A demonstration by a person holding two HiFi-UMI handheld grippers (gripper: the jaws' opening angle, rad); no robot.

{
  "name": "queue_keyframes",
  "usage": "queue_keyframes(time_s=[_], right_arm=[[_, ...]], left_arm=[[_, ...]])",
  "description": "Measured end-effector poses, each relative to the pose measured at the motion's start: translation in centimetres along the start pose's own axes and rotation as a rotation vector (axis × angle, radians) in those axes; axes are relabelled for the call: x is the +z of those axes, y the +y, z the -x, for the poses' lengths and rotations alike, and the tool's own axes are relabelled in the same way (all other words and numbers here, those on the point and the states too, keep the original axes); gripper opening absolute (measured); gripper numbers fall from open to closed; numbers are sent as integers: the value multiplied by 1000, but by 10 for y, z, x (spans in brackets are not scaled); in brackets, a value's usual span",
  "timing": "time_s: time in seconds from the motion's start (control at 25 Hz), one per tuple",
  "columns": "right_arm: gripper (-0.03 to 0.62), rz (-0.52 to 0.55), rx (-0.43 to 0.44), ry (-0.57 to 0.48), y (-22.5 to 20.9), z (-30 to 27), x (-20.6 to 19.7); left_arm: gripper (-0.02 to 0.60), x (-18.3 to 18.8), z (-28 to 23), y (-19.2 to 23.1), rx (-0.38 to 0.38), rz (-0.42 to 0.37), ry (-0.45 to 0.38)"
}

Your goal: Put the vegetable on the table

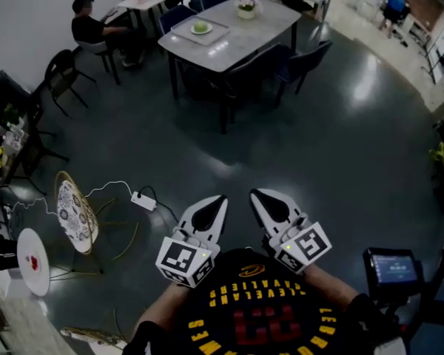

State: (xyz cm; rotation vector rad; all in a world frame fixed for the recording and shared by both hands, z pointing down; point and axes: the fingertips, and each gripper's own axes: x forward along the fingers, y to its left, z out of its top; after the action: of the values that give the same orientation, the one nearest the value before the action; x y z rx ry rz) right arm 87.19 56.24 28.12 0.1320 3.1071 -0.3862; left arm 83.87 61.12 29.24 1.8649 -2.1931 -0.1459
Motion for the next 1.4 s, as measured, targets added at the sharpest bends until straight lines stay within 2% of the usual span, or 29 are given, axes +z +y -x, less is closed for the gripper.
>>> queue_keyframes(time_s=[0.32, 0.64, 0.84, 1.2, 1.4], right_arm=[[5, -75, 87, 47, -13, 2, -20], [5, -91, 111, 81, -33, -50, -33], [5, -76, 73, 84, -56, -105, -29], [5, -46, 10, 112, -72, -245, -25], [5, -34, 24, 137, -72, -316, -29]], left_arm=[[0, -23, -2, -11, 89, 45, 19], [0, -26, -24, 35, 103, 73, 33], [0, -11, -49, 88, 73, 84, 22], [1, 38, -80, 216, -20, 72, -9], [0, 58, -88, 290, 13, 105, -29]])
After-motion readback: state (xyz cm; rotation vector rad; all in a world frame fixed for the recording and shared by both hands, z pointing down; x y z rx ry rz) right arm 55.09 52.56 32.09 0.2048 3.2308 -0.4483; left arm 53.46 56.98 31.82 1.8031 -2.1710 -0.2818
